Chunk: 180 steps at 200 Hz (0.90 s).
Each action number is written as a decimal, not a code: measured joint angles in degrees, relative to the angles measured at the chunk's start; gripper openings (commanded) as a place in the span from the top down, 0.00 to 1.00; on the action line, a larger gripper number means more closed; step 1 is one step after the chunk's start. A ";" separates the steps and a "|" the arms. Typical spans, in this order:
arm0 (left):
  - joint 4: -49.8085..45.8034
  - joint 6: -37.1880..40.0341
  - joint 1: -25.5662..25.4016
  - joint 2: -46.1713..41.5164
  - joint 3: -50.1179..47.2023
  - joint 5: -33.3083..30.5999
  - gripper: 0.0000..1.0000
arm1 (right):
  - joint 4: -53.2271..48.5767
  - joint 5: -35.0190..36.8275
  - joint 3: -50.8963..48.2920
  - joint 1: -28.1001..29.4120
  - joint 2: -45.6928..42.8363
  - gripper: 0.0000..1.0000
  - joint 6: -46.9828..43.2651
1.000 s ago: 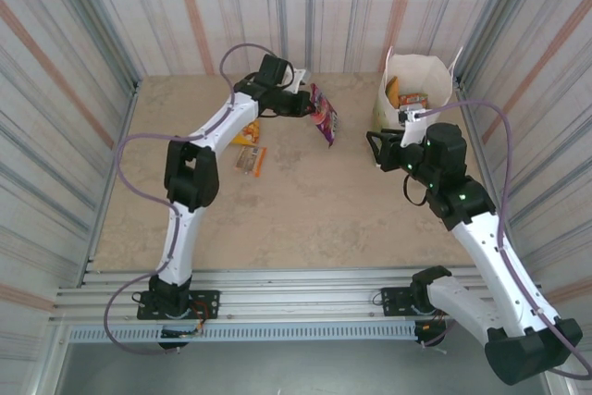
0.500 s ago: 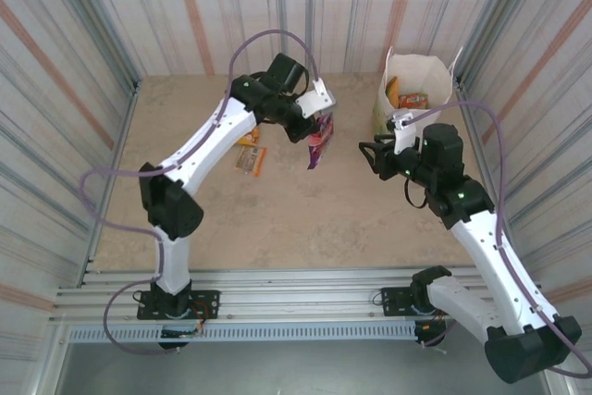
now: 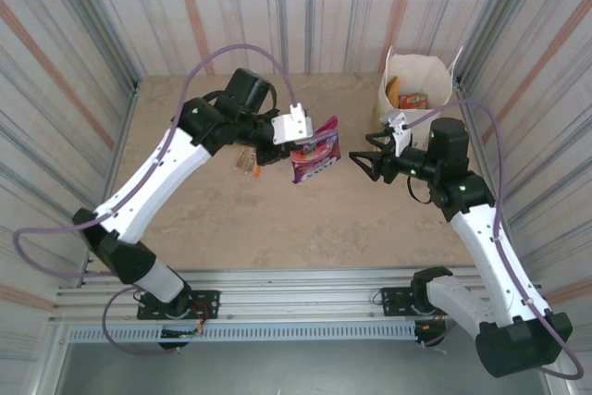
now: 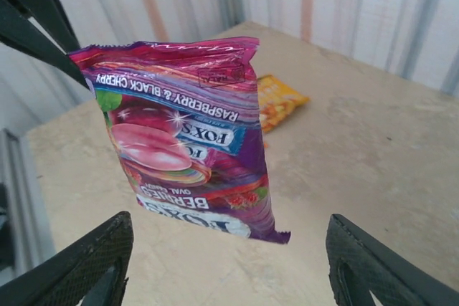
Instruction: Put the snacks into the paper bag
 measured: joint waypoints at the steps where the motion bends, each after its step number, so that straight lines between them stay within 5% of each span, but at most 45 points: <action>1: 0.02 0.11 0.00 -0.22 -0.17 0.15 1.00 | 0.04 -0.39 0.00 -0.02 0.09 0.26 -0.02; 81: 2.25 4.00 -2.03 -6.03 -3.21 6.38 1.00 | 2.93 -15.96 1.33 0.87 5.79 0.28 -1.09; 133: 3.85 3.76 -2.51 -6.05 -3.41 6.80 1.00 | 0.00 -25.97 2.60 2.62 8.96 0.47 -4.48; 180: 6.08 1.81 -2.51 -6.05 -3.41 4.87 1.00 | -1.66 -26.32 2.60 4.04 9.35 0.58 -7.30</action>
